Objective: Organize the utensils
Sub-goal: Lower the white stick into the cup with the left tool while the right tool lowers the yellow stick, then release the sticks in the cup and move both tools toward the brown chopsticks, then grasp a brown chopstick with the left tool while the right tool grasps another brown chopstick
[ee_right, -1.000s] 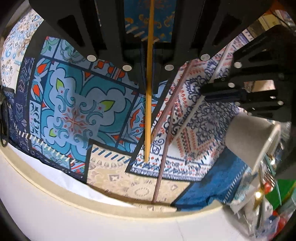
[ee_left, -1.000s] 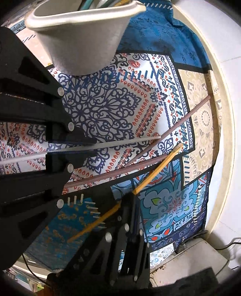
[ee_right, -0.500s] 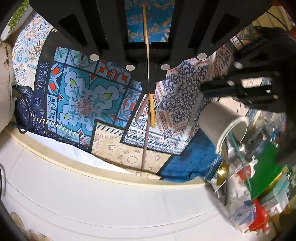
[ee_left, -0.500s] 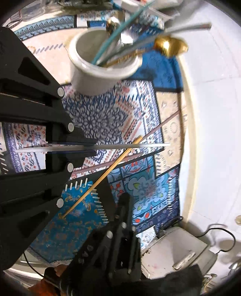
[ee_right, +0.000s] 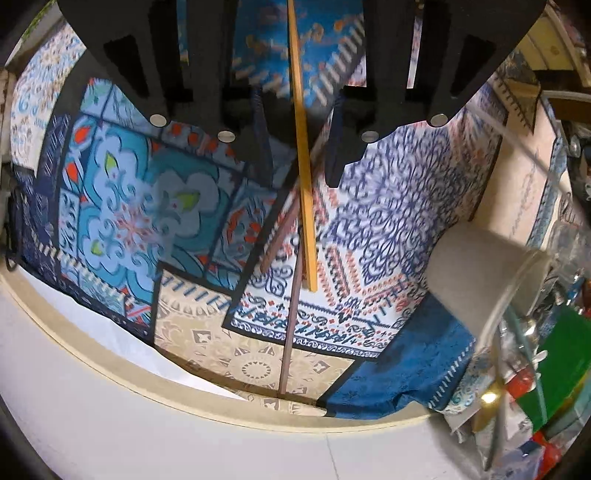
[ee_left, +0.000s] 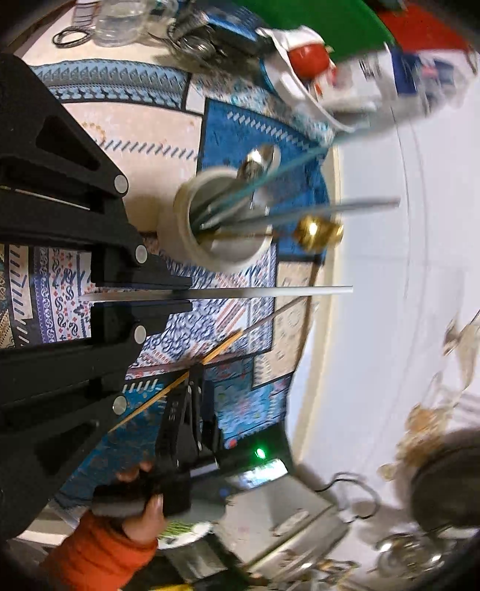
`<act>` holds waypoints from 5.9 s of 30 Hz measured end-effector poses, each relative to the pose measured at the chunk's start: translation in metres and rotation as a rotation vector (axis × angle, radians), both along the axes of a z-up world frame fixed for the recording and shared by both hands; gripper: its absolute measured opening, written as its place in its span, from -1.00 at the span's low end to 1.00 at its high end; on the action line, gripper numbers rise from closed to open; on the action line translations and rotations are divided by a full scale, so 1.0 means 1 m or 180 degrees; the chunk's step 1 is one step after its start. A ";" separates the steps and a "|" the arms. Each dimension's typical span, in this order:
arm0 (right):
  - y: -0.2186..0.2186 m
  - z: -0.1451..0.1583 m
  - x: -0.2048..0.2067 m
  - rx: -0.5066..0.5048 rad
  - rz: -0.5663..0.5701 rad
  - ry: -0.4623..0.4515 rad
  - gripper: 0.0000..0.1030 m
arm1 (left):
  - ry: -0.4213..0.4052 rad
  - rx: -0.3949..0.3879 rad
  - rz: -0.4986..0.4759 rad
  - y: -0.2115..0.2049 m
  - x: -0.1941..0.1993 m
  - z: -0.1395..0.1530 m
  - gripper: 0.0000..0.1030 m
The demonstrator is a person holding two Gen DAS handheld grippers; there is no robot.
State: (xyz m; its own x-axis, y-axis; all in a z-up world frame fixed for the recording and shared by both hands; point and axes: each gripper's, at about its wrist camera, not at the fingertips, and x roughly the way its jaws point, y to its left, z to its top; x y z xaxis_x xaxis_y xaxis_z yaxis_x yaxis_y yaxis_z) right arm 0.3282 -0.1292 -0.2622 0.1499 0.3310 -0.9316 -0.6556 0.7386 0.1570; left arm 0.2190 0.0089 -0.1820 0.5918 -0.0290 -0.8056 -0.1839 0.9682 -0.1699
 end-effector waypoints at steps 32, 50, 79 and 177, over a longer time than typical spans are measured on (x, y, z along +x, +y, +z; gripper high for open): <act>-0.009 0.099 -0.018 0.0576 -0.0013 -0.0725 -0.88 | -0.0727 0.0023 0.0338 0.034 -0.014 0.078 -0.95; 0.031 0.204 -0.033 0.1443 0.0094 -0.1360 -0.88 | -0.0924 0.0184 0.0551 0.065 -0.008 0.103 -0.95; 0.134 0.136 -0.042 0.0945 0.0718 -0.0934 -0.88 | -0.0301 -0.0173 0.0495 0.105 0.035 0.011 -0.94; -0.066 0.003 -0.009 0.0316 -0.0168 -0.0117 -0.36 | 0.0651 -0.0146 -0.0017 -0.054 0.153 -0.131 -0.95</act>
State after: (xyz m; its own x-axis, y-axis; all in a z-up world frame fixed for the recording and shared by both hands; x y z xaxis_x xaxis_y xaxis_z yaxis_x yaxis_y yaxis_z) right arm 0.3196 -0.1954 -0.2588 0.2029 0.4121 -0.8882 -0.6229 0.7543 0.2077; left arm 0.3723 -0.0447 -0.3125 0.4159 -0.0711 -0.9066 -0.2139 0.9613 -0.1736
